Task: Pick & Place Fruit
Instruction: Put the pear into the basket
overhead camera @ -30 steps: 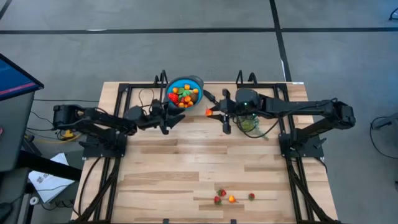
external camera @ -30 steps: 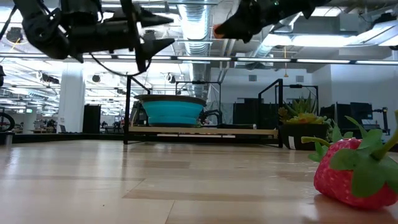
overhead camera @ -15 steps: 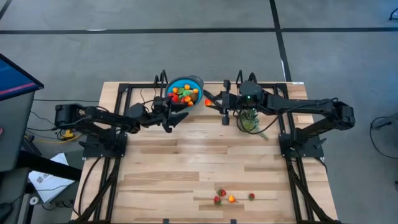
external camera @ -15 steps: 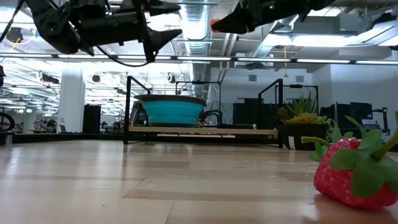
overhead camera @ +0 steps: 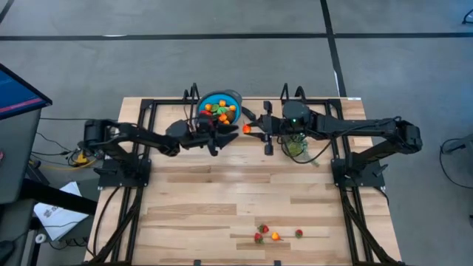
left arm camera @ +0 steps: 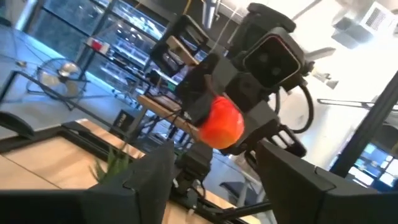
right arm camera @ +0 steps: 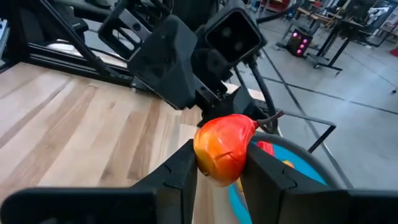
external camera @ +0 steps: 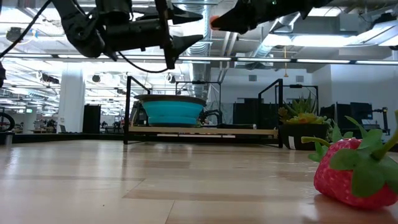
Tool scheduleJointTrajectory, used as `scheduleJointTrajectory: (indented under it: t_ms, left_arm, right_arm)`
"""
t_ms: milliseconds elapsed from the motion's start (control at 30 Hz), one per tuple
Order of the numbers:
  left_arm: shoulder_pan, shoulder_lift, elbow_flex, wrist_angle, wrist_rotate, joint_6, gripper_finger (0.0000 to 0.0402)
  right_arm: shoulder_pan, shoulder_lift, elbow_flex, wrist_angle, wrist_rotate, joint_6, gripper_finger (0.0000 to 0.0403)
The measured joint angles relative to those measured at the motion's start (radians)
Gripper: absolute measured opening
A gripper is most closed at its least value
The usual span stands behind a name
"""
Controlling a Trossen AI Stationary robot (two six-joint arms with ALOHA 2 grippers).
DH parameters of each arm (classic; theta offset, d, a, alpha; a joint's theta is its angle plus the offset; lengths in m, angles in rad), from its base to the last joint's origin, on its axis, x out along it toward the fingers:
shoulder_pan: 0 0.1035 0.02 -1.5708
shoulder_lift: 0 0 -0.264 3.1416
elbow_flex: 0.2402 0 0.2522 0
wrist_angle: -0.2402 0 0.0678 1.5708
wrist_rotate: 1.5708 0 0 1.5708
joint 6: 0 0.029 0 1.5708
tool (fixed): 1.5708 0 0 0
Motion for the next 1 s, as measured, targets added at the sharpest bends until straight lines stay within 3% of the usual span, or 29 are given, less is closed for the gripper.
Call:
scheduleJointTrajectory:
  t_ms: [233,500,1000]
  left_arm:
    - [-0.026,0.008,0.012,0.002,0.035,-0.015,0.0196]
    - [-0.053,0.007,0.012,0.003,-0.094,-0.007,0.0179]
    - [-0.063,0.007,0.012,0.001,-0.166,0.012,0.0178]
  right_arm:
    - [0.004,0.0,0.0,-0.035,0.001,0.001,0.0097]
    - [0.005,0.0,0.0,-0.04,-0.009,0.0,0.0097]
    - [0.009,0.0,0.0,-0.039,-0.012,-0.027,0.0097]
